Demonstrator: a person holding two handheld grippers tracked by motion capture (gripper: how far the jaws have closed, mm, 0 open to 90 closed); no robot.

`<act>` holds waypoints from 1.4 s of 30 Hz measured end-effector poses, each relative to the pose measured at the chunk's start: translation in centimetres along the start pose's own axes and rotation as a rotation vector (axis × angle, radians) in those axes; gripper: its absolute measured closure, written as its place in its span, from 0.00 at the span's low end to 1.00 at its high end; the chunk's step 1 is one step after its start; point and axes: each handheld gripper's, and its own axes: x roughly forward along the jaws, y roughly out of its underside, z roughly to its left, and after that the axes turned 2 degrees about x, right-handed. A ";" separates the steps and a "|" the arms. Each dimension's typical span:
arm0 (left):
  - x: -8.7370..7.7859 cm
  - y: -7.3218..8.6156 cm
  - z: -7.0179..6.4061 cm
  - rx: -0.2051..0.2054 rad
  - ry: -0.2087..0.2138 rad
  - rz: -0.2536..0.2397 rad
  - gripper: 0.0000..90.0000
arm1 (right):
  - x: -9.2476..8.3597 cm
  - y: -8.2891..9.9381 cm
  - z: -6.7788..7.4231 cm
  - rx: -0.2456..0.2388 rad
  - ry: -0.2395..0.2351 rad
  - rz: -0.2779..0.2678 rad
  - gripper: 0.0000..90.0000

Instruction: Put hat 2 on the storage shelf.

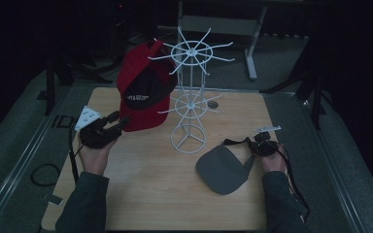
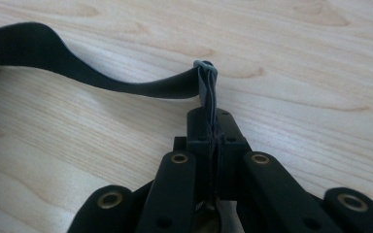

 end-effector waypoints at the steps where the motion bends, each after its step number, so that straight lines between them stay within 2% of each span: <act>1: 0.0 0.0 0.0 0.000 0.000 0.000 0.62 | 0.0 0.0 0.0 0.000 0.000 0.000 0.98; 10: 0.0 0.1 -0.1 0.000 0.001 0.002 0.62 | -1.5 -0.8 0.2 -0.007 0.027 -0.090 0.98; 16: -0.1 0.1 0.0 -0.004 -0.001 0.000 0.62 | -2.7 -1.6 0.7 -0.019 0.020 -0.159 0.98; 21: 0.0 0.1 0.0 -0.004 -0.002 0.000 0.62 | -3.4 -2.0 1.1 -0.031 0.014 -0.193 0.98; 31: -0.1 0.1 0.0 -0.003 -0.003 -0.001 0.62 | -4.9 -3.1 1.6 -0.027 -0.019 -0.275 0.98; 40: -0.1 0.1 0.0 -0.004 -0.003 0.000 0.62 | -6.2 -3.7 1.9 -0.010 -0.069 -0.344 0.98; 42: -0.1 0.1 0.0 -0.005 -0.002 0.001 0.62 | -6.6 -3.8 2.0 -0.003 -0.092 -0.364 0.98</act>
